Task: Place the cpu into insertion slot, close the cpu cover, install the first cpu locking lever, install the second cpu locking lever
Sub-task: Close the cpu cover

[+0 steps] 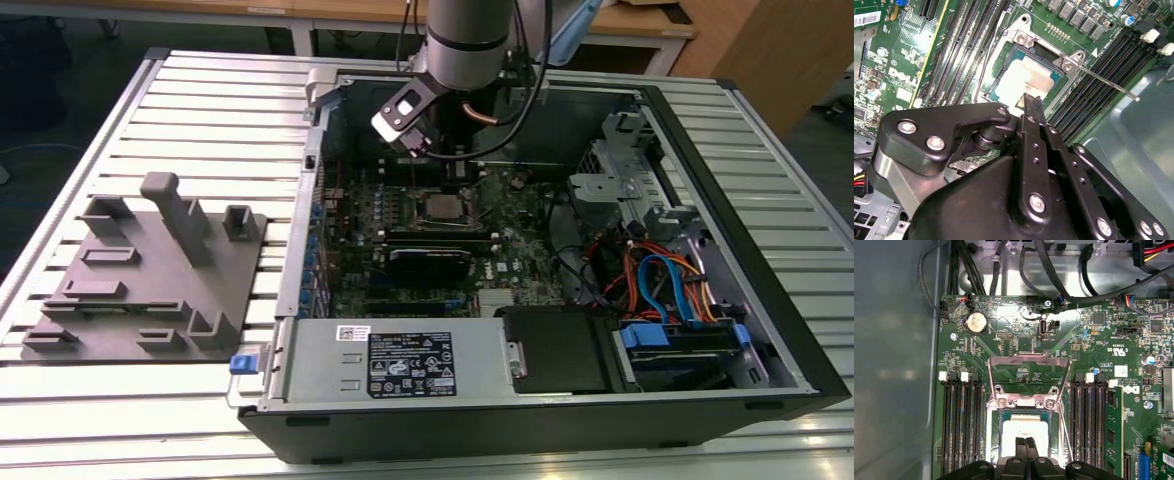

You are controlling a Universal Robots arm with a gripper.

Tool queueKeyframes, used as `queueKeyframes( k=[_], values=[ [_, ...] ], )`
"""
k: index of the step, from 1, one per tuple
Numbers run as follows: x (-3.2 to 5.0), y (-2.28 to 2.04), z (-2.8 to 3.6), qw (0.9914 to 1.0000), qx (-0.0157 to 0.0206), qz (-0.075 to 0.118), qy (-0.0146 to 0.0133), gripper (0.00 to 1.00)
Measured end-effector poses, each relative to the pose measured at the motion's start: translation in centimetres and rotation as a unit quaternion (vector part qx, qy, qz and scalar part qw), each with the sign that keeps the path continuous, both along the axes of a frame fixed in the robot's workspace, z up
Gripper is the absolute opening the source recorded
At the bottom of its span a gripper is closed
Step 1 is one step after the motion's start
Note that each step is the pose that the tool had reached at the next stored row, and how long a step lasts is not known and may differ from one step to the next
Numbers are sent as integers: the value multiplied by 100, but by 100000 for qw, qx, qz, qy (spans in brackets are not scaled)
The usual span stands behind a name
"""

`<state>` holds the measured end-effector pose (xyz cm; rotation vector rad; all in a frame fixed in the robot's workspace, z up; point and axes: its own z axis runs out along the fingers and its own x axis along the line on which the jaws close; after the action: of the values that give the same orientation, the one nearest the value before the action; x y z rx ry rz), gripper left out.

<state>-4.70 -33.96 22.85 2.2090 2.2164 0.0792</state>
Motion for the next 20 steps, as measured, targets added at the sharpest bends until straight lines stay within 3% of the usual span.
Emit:
queueKeyframes(
  k=[8, 20],
  values=[
    [0, 0, 32, 100000, -3, 0, 2, 11],
    [0, 0, 160, 100000, -1, 3, -2, 11]
  ],
)
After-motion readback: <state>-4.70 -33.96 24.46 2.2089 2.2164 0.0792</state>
